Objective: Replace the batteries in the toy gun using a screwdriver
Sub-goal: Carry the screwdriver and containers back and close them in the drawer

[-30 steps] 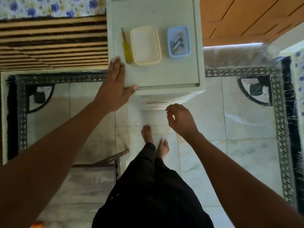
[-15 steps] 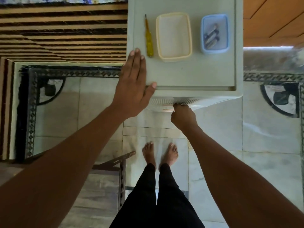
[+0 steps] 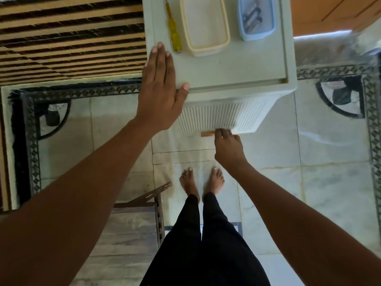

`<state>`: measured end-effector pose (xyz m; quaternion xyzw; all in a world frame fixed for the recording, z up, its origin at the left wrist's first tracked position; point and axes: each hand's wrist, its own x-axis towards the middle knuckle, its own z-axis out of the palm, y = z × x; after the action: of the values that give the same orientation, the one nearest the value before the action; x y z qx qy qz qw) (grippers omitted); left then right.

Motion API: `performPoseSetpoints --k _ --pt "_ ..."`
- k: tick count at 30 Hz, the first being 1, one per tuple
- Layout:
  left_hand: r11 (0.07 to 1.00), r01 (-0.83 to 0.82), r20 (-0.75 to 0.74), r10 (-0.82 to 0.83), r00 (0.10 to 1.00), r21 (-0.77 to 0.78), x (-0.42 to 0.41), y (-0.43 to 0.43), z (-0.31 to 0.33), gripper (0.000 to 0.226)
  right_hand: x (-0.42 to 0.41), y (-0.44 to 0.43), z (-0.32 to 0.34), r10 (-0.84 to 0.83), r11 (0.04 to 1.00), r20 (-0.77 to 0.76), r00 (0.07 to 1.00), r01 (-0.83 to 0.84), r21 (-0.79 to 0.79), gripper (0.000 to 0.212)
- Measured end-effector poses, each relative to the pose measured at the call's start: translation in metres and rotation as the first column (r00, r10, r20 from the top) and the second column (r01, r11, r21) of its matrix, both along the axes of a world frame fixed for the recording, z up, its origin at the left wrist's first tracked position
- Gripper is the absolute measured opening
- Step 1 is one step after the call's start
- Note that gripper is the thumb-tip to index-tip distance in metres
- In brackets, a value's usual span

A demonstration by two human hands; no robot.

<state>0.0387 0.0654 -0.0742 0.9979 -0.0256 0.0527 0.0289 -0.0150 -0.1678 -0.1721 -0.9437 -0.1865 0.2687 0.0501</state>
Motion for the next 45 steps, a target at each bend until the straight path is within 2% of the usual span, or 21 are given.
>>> performPoseSetpoints --k 5,8,13,18,23,27,30,32,34,36,38,41,45 --pt "1.0 -0.007 -0.089 0.006 0.996 -0.014 -0.001 0.0 0.007 0.079 -0.051 -0.025 0.029 0.09 0.994 0.047 0.995 -0.086 -0.071 0.056" --pt "1.0 -0.007 -0.13 0.003 0.991 -0.031 -0.003 -0.001 0.011 0.08 -0.072 -0.04 0.05 0.102 0.994 0.222 0.97 -0.105 0.002 0.046" --pt "0.997 -0.028 -0.171 0.014 0.985 -0.078 -0.005 -0.004 0.015 0.08 -0.087 -0.056 0.081 -0.021 0.965 0.561 0.828 -0.129 0.227 0.025" --pt "0.996 -0.042 -0.2 0.025 0.98 -0.084 -0.004 -0.006 0.021 0.082 -0.047 -0.042 0.098 -0.14 0.955 0.68 0.72 -0.084 0.285 0.014" --pt "0.997 -0.046 -0.189 0.032 0.981 -0.07 -0.003 -0.006 0.021 0.081 0.004 -0.023 0.093 -0.213 0.947 0.677 0.704 -0.021 0.32 0.011" --pt "0.994 -0.074 -0.2 0.057 0.978 -0.081 -0.003 -0.01 0.02 0.082 0.036 -0.012 0.099 -0.254 0.954 0.64 0.726 0.079 0.289 0.027" --pt "0.988 -0.106 -0.248 0.076 0.966 -0.11 0.002 -0.009 0.025 0.084 0.04 -0.008 0.098 -0.215 0.962 0.624 0.751 0.053 0.269 0.031" --pt "0.984 -0.123 -0.257 0.086 0.963 -0.132 0.003 -0.012 0.032 0.078 0.042 -0.012 0.099 -0.215 0.958 0.606 0.765 0.046 0.282 0.032" --pt "0.967 -0.166 -0.174 0.133 0.976 -0.195 0.006 -0.019 0.045 0.065 0.049 -0.019 0.102 -0.238 0.942 0.569 0.788 0.044 0.332 0.035" --pt "0.949 -0.177 -0.018 0.179 0.984 -0.261 0.011 -0.029 0.056 0.046 0.058 -0.023 0.11 -0.295 0.891 0.503 0.812 0.044 0.451 0.037" --pt "0.933 -0.155 0.071 0.188 0.98 -0.324 0.021 -0.038 0.065 0.036 0.073 -0.025 0.12 -0.416 0.787 0.43 0.802 0.08 0.612 0.04" --pt "0.872 -0.248 -0.032 0.259 0.965 -0.423 0.041 -0.053 0.075 0.038 0.106 -0.021 0.136 -0.601 0.626 0.319 0.733 0.183 0.758 0.032" --pt "0.769 -0.432 -0.169 0.401 0.9 -0.472 0.065 -0.07 0.085 0.043 0.154 -0.006 0.154 -0.77 0.49 0.198 0.606 0.364 0.792 0.041"
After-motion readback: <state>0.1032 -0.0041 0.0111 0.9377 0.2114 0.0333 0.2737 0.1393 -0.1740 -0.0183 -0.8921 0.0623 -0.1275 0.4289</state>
